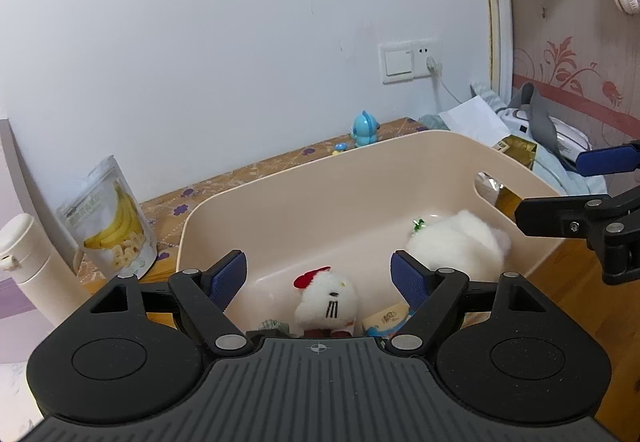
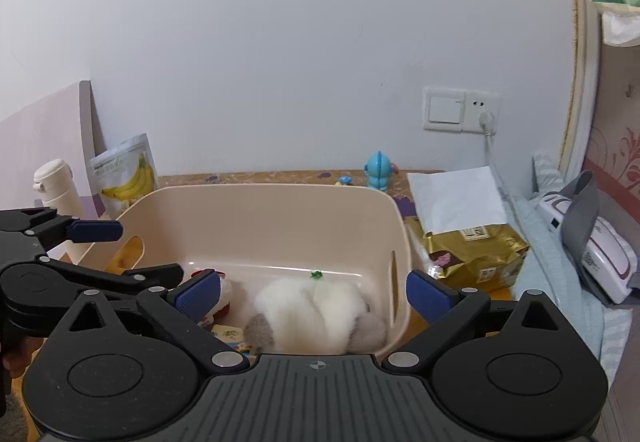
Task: Organize objects
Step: 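Lift both items over the bin and open both tools to release them, then withdraw both tools from the bin toward the white box and metal tin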
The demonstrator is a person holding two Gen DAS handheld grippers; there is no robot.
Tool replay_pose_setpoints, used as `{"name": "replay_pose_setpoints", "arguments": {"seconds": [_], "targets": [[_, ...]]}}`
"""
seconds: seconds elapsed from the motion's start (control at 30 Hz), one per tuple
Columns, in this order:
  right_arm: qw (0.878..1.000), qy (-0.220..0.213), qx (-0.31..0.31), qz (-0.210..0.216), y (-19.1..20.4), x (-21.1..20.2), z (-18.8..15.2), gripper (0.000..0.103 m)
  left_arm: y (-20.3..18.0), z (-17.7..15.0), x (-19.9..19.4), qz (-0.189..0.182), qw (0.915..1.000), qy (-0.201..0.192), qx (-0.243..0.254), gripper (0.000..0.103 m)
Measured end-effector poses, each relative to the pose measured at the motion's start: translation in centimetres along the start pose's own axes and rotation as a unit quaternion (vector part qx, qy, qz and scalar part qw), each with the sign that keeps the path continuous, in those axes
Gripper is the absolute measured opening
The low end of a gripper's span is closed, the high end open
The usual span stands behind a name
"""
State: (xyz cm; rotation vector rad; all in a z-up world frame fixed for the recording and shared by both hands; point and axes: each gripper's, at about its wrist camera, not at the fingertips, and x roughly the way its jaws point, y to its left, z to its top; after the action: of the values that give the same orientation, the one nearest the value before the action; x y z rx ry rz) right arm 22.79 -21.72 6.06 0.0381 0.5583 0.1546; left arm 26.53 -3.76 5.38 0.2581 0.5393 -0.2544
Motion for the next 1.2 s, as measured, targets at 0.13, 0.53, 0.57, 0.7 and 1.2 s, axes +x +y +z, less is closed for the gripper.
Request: {"name": "replay_pose_setpoints", "arguments": {"seconds": [0.13, 0.53, 0.57, 0.7, 1.2], "targets": [[1.0, -0.002, 0.006, -0.004, -0.5, -1.1, -0.5, 0.102, -0.4, -0.3, -1.5, -0.003, 1.0, -0.008, -0.002, 0.081], [1.0, 0.003, -0.002, -0.014, -1.2, -4.0, -2.8, 0.103, -1.9, -2.4, -4.9, -0.005, 1.0, -0.007, -0.002, 0.081], [1.0, 0.005, -0.002, -0.015, -1.4, -4.2, -3.1, 0.103, -2.1, -2.6, -5.1, -0.004, 1.0, -0.006, -0.002, 0.081], [1.0, 0.012, 0.002, -0.012, -1.9, -4.8, -4.2, 0.103, -2.7, -3.6, -5.7, 0.001, 1.0, 0.002, -0.006, 0.082], [0.998, 0.059, -0.014, -0.007, -2.7, -4.7, -7.9, 0.103, -5.3, -7.4, -4.8, -0.015, 0.9983, 0.053, -0.02, 0.083]]}}
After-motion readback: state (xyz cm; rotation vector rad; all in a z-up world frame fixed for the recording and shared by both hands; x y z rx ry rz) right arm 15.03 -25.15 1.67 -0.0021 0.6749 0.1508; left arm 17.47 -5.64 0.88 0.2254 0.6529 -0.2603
